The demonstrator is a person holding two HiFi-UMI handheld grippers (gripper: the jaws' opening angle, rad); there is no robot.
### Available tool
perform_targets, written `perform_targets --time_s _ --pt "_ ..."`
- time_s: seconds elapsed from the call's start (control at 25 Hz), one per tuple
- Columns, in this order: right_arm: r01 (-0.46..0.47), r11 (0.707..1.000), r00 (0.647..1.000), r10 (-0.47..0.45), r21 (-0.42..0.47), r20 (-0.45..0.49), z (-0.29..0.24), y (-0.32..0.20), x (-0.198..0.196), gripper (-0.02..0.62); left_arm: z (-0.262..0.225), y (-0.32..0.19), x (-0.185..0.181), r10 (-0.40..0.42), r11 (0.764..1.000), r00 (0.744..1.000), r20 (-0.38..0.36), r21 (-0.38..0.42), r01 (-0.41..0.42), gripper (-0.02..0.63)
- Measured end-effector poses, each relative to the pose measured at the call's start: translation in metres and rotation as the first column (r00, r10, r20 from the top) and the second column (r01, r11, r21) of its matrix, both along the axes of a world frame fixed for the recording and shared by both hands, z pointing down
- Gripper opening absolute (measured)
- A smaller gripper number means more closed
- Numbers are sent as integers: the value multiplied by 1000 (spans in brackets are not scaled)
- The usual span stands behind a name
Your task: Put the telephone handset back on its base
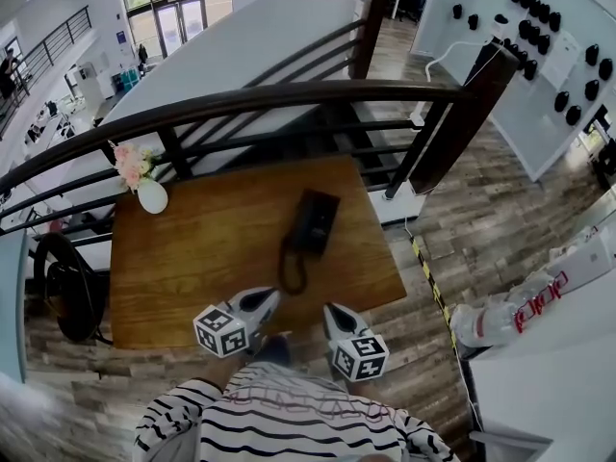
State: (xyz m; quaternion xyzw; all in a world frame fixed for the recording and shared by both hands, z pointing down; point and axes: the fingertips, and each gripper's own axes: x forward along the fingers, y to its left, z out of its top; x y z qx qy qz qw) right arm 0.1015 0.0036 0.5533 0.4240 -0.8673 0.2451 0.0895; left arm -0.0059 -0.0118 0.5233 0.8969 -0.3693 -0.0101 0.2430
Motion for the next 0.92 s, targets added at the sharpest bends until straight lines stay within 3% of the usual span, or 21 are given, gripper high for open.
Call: perform_targets --time_s 0.92 --pt "-12 1000 1000 12 14 -18 -4 -3 2 1 1 3 -6 -12 1000 1000 -20 0 12 3"
